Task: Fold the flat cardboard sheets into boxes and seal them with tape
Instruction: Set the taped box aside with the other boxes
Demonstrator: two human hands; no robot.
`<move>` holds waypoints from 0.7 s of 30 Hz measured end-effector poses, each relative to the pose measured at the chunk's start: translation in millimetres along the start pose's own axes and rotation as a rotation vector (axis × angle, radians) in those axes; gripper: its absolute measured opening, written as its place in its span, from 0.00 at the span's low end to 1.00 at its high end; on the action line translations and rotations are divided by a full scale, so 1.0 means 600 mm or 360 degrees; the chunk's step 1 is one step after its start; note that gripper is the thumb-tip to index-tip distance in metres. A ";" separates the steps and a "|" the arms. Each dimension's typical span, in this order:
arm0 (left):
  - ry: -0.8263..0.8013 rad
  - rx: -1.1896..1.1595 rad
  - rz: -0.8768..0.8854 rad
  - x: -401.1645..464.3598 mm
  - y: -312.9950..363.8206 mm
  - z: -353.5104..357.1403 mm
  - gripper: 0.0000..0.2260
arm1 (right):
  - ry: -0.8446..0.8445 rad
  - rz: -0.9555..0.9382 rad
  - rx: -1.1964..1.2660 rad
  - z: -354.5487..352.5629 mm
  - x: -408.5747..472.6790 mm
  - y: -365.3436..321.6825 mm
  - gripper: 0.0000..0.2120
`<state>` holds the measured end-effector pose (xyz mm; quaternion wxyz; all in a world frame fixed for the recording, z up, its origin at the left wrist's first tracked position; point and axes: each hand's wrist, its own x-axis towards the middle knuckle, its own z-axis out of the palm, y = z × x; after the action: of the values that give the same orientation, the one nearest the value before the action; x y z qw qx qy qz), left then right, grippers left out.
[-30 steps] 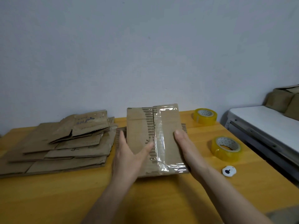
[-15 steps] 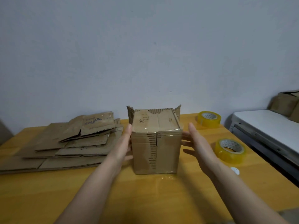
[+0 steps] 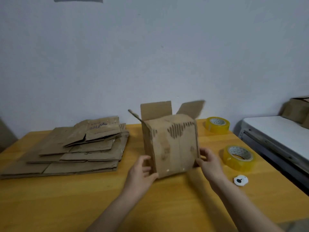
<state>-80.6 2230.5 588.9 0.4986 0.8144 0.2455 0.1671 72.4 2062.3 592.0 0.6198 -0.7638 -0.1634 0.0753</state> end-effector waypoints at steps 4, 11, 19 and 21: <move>-0.0150 0.0124 -0.0112 0.006 -0.025 -0.005 0.23 | 0.0040 0.0221 -0.0258 0.000 -0.002 0.017 0.18; 0.1083 0.0199 0.0399 0.008 0.058 -0.079 0.24 | 0.0552 -0.0058 0.0282 0.000 0.004 -0.046 0.28; 0.0147 0.1265 -0.0103 0.043 0.136 -0.064 0.34 | 0.0372 -0.0117 0.0204 0.020 0.056 -0.050 0.11; 0.0195 0.1130 -0.0259 0.050 0.133 -0.060 0.30 | 0.0300 -0.0123 0.0144 0.026 0.053 -0.046 0.12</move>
<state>-55.7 2243.0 677.2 0.1808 0.9029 0.3816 0.0798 92.8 2092.7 618.2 0.6687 -0.7319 -0.1302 -0.0135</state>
